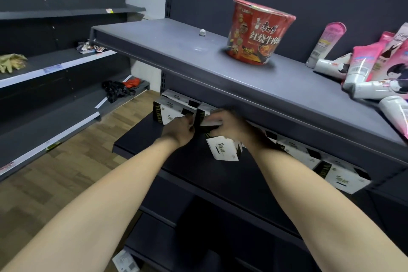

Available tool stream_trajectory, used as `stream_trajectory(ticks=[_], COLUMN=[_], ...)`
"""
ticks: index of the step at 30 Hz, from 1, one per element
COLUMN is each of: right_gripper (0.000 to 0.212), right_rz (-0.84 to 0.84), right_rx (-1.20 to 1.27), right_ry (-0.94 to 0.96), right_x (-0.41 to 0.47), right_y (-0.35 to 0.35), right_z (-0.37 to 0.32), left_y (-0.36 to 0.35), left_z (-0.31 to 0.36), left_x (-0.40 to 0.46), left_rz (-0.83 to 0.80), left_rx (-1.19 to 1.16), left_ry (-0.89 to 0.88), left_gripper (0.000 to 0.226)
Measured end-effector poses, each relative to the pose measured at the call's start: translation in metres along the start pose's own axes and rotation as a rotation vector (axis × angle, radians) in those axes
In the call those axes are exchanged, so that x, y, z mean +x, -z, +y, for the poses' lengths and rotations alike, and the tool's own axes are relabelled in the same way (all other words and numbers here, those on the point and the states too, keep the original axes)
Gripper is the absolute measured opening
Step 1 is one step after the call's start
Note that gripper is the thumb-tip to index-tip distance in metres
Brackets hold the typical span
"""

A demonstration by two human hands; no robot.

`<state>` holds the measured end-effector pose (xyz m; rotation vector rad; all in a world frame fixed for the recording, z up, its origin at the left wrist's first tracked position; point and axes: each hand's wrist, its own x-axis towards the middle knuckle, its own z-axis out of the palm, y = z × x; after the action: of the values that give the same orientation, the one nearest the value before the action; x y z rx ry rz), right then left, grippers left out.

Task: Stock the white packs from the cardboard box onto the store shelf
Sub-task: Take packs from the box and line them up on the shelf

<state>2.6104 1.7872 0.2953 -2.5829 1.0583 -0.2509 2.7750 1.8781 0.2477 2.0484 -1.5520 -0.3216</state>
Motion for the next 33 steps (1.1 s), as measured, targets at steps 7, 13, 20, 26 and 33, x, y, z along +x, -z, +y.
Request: stream_trajectory(ticks=[7,13,20,26,33], right_gripper=[0.100,0.081,0.072,0.063,0.049], right_rz=[0.207,0.058,0.049,0.135,0.209], right_rx=[0.210,0.065,-0.232,-0.293,-0.386], right_ry=[-0.151,-0.344,-0.361,-0.287,-0.212], right_x=[-0.007,-0.021,-0.022,-0.012,0.010], right_y=[-0.029,-0.042,-0.045,-0.061,-0.066], right_z=[-0.008,0.019,0.020,0.018,0.022], left_y=[0.011,0.017,0.016,0.012,0.003], left_z=[-0.014,-0.016,-0.017,-0.019,-0.019], left_x=[-0.017,-0.023,-0.023,-0.023,-0.019], left_rz=[-0.043,-0.055,-0.073,-0.089,-0.113], left_rx=[0.059,0.092,0.103,0.111,0.087], left_ry=[0.055,0.096,0.104,0.093,0.086], left_gripper=[0.025,0.028,0.030,0.024,0.012])
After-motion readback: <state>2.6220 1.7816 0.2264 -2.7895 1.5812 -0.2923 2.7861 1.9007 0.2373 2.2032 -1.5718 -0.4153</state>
